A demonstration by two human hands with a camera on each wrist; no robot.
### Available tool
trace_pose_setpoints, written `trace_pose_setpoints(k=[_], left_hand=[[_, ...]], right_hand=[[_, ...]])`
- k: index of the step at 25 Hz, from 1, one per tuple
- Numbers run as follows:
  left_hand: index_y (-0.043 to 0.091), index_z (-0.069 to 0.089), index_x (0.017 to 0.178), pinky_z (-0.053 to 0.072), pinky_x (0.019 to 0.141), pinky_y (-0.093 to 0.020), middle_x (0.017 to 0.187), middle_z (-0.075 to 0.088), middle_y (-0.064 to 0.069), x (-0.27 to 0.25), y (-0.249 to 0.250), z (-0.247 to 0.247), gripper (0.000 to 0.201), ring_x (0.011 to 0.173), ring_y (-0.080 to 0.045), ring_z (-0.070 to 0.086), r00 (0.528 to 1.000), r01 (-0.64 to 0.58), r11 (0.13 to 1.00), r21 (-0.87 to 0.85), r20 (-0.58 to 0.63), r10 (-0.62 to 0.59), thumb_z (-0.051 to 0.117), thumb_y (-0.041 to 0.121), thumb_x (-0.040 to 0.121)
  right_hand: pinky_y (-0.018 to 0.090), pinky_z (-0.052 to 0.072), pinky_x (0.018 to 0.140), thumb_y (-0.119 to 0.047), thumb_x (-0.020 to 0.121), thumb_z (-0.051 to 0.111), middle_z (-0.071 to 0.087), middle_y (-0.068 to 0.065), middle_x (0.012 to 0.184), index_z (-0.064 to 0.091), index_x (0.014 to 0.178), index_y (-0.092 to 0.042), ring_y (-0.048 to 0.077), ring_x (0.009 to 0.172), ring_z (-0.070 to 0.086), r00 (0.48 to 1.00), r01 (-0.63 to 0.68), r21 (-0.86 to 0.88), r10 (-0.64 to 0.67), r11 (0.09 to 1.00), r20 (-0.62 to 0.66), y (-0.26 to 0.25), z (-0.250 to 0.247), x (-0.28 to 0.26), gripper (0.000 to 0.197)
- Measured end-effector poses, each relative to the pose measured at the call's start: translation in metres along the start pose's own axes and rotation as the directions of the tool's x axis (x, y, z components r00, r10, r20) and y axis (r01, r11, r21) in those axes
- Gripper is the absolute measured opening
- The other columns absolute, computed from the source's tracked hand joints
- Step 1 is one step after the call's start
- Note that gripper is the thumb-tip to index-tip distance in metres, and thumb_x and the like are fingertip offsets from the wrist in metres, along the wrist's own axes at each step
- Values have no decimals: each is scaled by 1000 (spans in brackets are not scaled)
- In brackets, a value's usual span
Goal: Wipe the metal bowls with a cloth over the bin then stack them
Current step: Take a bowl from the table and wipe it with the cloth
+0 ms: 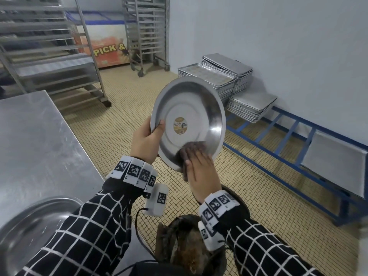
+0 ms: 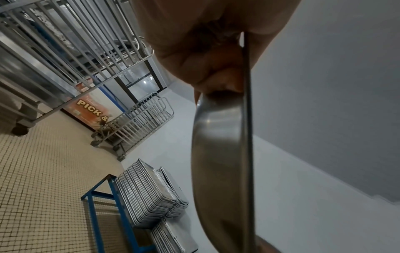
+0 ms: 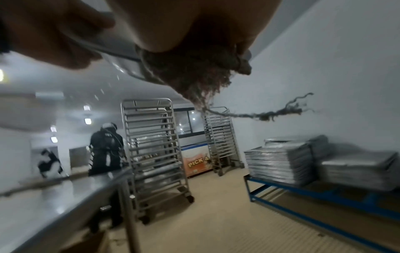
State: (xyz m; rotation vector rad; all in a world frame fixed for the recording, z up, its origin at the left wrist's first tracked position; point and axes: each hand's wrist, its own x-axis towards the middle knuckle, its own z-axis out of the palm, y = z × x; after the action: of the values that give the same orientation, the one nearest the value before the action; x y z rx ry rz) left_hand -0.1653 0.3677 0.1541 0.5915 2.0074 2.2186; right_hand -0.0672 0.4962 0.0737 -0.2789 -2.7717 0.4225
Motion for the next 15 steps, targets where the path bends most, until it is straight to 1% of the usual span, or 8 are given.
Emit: trace_pose_setpoints(k=[2,3,4,6,9,11,13,15], left_hand=[[32,64,101,54,73,-22,92,71,11,0,1,2,15,91,-10,67,1000,4,1000,-15,-4,-4,53,23,97],[33,65,100,54,74,-23,93,71,10,0,1,3,15,92,-11,67,1000,11,1000,-24,-4,-11,54,23,97],[34,65,99,54,75,-24,94,72,9,0,2,1,15,92,-12,67,1000,21,999,-34,-4,-21,54,24,96],[32,66,98,54,73,-24,94,72,8,1,3,-4,12,90,-12,68,999,41,998,-52,-15,-42,55,26,96],[24,67,102,54,74,-32,97,72,-2,0,1,-13,13,86,-17,68,996,80,996,-49,-21,-82,56,26,95],[23,68,102,55,77,-40,98,73,-5,-3,-2,-14,14,87,-23,69,992,123,992,-35,7,-123,55,25,95],[21,69,98,54,75,-41,91,74,-2,-5,-5,-12,14,84,-24,69,987,159,987,-26,34,-158,56,24,95],[18,69,94,53,74,-39,86,74,-1,-8,-8,-11,13,80,-22,69,983,179,984,-20,42,-178,56,19,94]], right_hand=[[28,6,117,-38,101,12,33,0,153,33,146,-20,13,143,24,1000,10,159,-8,987,-13,-26,1,-2,54],[28,8,117,-38,101,13,34,-1,152,33,146,-20,12,142,25,1000,9,183,-3,983,-31,-30,2,-1,53],[29,9,118,-38,101,12,34,-1,152,34,146,-21,12,142,26,999,8,160,-2,987,-39,-29,2,0,53],[39,11,120,-38,102,10,30,-2,154,31,147,-22,14,145,19,1000,10,2,-10,1000,-21,-9,-1,4,52],[47,5,120,-38,102,10,2,-5,160,8,152,-24,16,146,-8,992,-95,-202,111,975,67,43,-9,19,52],[47,4,120,-42,101,7,-10,-1,159,-1,152,-21,20,146,-14,987,-149,-212,158,966,26,71,-17,31,56],[45,10,120,-48,99,5,-8,1,160,0,153,-18,21,147,-7,986,-142,-106,131,984,-101,82,-29,38,61],[37,27,113,-50,98,23,6,1,160,7,153,-20,21,144,18,959,-167,162,199,973,-203,83,-42,38,65]])
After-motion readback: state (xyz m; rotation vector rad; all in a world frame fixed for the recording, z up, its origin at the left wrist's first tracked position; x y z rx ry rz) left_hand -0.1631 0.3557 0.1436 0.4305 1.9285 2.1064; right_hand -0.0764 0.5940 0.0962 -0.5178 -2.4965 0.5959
